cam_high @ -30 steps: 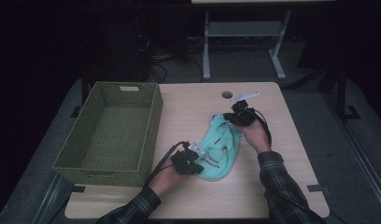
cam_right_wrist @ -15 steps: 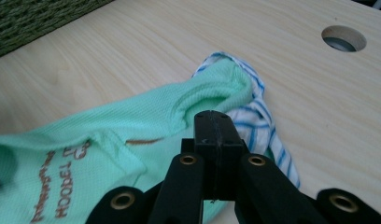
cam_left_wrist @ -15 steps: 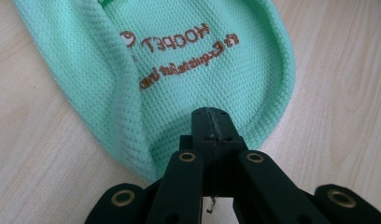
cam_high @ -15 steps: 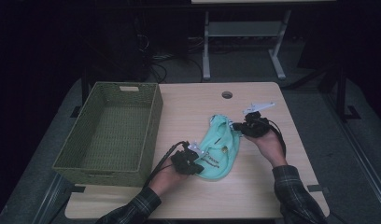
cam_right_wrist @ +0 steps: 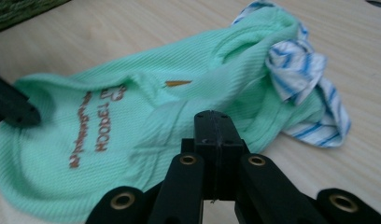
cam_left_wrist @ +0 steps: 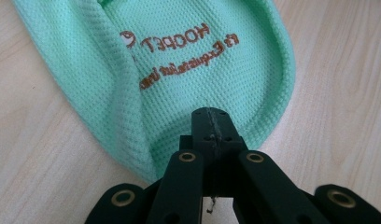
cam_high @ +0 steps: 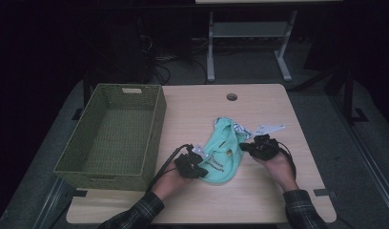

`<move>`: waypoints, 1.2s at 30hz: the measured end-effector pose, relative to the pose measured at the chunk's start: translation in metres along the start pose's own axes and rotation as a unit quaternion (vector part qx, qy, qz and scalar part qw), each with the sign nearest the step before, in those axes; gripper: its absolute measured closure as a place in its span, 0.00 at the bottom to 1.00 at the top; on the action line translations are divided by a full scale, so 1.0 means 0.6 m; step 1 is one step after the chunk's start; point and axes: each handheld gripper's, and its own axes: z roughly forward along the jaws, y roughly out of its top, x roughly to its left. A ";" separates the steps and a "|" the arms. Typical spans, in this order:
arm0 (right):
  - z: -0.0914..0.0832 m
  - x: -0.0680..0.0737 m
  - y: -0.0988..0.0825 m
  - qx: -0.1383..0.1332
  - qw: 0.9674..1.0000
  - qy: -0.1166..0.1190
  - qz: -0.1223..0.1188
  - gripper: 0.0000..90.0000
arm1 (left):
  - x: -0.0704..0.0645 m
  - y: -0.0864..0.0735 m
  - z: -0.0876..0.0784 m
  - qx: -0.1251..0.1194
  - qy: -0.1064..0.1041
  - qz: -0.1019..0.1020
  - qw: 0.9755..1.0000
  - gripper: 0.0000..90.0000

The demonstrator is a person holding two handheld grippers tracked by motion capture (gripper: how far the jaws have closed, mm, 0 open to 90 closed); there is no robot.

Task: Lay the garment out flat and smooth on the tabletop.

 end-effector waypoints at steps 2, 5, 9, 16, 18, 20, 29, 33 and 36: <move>-0.004 0.010 -0.005 0.000 1.000 0.003 -0.002 1.00 | 0.001 0.000 0.000 0.000 -0.001 -0.001 1.000 1.00; -0.011 0.018 -0.015 -0.004 1.000 0.011 -0.001 1.00 | 0.001 0.001 0.000 0.000 -0.002 -0.001 1.000 1.00; -0.010 0.028 -0.031 0.001 1.000 0.024 0.003 1.00 | 0.000 0.002 0.001 -0.002 -0.002 -0.005 1.000 1.00; 0.007 0.041 -0.044 0.005 0.999 0.033 0.006 1.00 | 0.001 0.003 0.002 0.001 -0.002 -0.002 1.000 1.00; 0.014 0.045 -0.044 0.013 1.000 0.028 0.000 1.00 | 0.002 0.003 0.002 0.000 -0.003 -0.003 1.000 1.00; 0.022 0.046 -0.045 0.018 1.000 0.022 -0.008 1.00 | 0.003 0.002 0.002 0.001 -0.005 -0.004 1.000 1.00; 0.034 0.045 -0.047 0.027 0.999 0.029 -0.002 1.00 | 0.013 0.018 -0.007 -0.006 0.001 -0.014 1.000 1.00; 0.033 0.047 -0.046 0.030 0.999 0.025 -0.009 1.00 | 0.035 0.034 -0.018 -0.023 0.022 -0.019 0.999 0.99; 0.032 0.047 -0.047 0.030 0.999 0.027 -0.010 1.00 | 0.049 0.048 -0.015 -0.030 0.039 -0.025 0.998 0.99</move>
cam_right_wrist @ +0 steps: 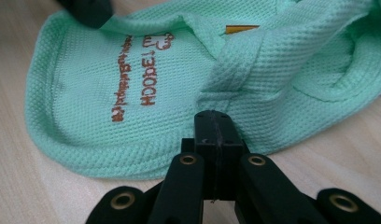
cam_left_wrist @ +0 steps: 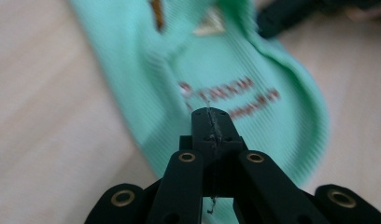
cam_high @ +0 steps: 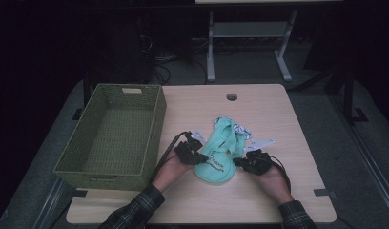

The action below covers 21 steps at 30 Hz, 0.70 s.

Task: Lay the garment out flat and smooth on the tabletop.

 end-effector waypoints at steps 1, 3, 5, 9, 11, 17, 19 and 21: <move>0.000 0.000 0.000 0.000 1.000 0.001 0.002 1.00 | 0.000 0.000 0.000 0.000 0.000 0.000 1.000 0.99; -0.001 0.000 0.000 0.001 1.000 0.001 0.002 1.00 | 0.011 0.012 0.009 -0.003 0.006 -0.006 1.000 0.97; -0.001 0.000 -0.001 0.000 1.000 0.001 0.002 1.00 | 0.014 0.015 0.011 0.000 0.011 -0.002 1.000 0.96; -0.002 -0.001 -0.002 0.000 1.000 0.005 0.005 1.00 | 0.032 0.020 0.022 -0.005 0.020 -0.012 1.000 0.93; -0.002 -0.003 -0.002 -0.001 1.000 0.006 0.005 1.00 | 0.034 0.020 0.032 -0.003 0.016 -0.012 1.000 0.90; -0.002 -0.002 -0.002 0.001 1.000 0.006 0.005 1.00 | 0.027 0.020 0.050 0.011 0.031 0.011 0.999 0.91; -0.003 -0.002 -0.003 0.001 1.000 0.006 0.003 1.00 | 0.028 0.020 0.049 0.013 0.028 0.007 1.000 0.99; -0.005 -0.004 -0.004 0.003 1.000 0.006 0.003 1.00 | 0.027 0.018 0.046 0.020 0.028 0.007 0.999 1.00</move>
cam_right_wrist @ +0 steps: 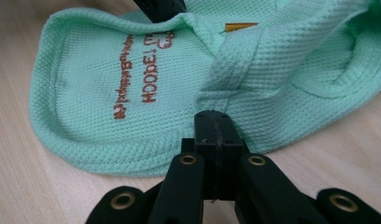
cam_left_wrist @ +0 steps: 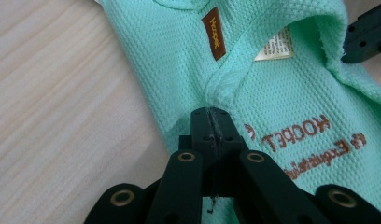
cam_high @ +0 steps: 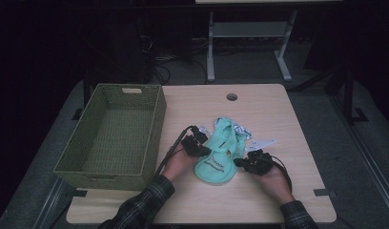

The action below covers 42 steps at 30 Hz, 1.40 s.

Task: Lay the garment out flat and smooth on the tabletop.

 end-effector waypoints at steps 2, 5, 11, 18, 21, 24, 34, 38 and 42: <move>-0.003 -0.002 -0.002 0.002 1.000 -0.001 0.000 1.00 | -0.003 -0.005 -0.003 0.002 -0.008 -0.004 1.000 1.00; -0.009 -0.006 -0.006 0.003 1.000 -0.003 0.003 1.00 | -0.013 -0.016 -0.009 0.003 -0.015 -0.006 1.000 0.99; -0.026 -0.008 -0.020 0.009 1.000 -0.008 0.000 1.00 | -0.040 -0.035 -0.019 0.005 -0.038 0.001 0.999 0.99; -0.038 -0.007 -0.029 0.016 1.000 -0.014 -0.003 1.00 | -0.070 -0.049 -0.024 -0.001 -0.057 0.008 0.998 0.99; -0.041 -0.006 -0.030 0.017 1.000 -0.005 -0.002 1.00 | -0.073 -0.050 -0.023 -0.005 -0.058 0.004 0.998 0.99; -0.048 -0.009 -0.023 0.003 1.000 -0.002 -0.001 0.99 | -0.073 -0.047 -0.025 -0.013 -0.057 0.002 0.998 0.96; -0.047 -0.034 0.014 -0.024 1.000 -0.014 0.006 0.89 | -0.074 -0.027 -0.028 -0.028 -0.040 0.020 0.999 0.78; -0.030 -0.056 0.034 -0.028 0.999 -0.021 0.020 0.84 | -0.077 -0.024 -0.016 -0.018 -0.040 0.027 0.999 0.75; -0.011 -0.081 0.056 -0.031 0.999 -0.029 0.027 0.82 | -0.077 -0.025 -0.010 -0.013 -0.043 0.030 0.999 0.79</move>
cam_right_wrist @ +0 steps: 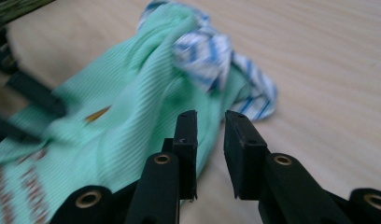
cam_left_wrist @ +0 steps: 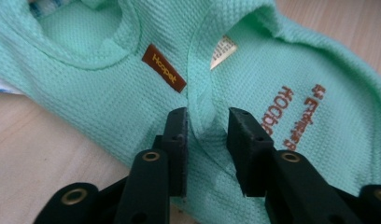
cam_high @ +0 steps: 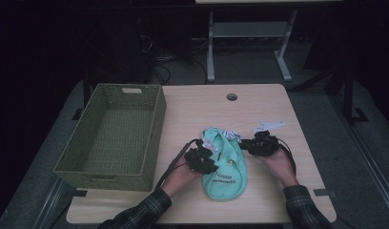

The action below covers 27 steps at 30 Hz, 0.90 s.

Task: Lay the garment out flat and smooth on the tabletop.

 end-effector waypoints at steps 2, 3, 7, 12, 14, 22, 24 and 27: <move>0.011 -0.008 0.009 -0.002 1.000 -0.002 0.008 0.82 | -0.001 0.000 0.001 0.001 0.001 0.001 1.000 0.85; 0.016 -0.012 0.014 -0.003 1.000 -0.002 0.009 0.83 | 0.000 0.000 0.001 0.000 -0.001 0.001 1.000 0.87; 0.033 -0.022 0.024 -0.001 1.000 -0.004 0.018 0.83 | 0.002 -0.001 0.002 -0.003 -0.005 -0.003 1.000 0.91; 0.051 -0.033 0.026 0.002 0.999 0.008 0.042 0.82 | 0.003 -0.002 0.003 -0.004 -0.002 -0.003 1.000 0.92; 0.058 -0.034 0.026 0.005 0.999 0.010 0.047 0.82 | 0.003 -0.002 0.003 -0.005 -0.002 -0.004 1.000 0.93; 0.076 -0.033 0.023 0.020 0.999 0.012 0.047 0.98 | -0.002 -0.001 0.004 -0.007 0.004 -0.002 1.000 0.94; 0.074 -0.032 0.025 0.020 0.999 0.011 0.046 0.98 | -0.001 -0.001 0.002 -0.004 0.003 -0.001 1.000 0.94; 0.070 -0.030 0.029 0.020 0.999 0.006 0.035 0.99 | 0.000 0.000 -0.005 -0.004 0.004 0.000 1.000 0.95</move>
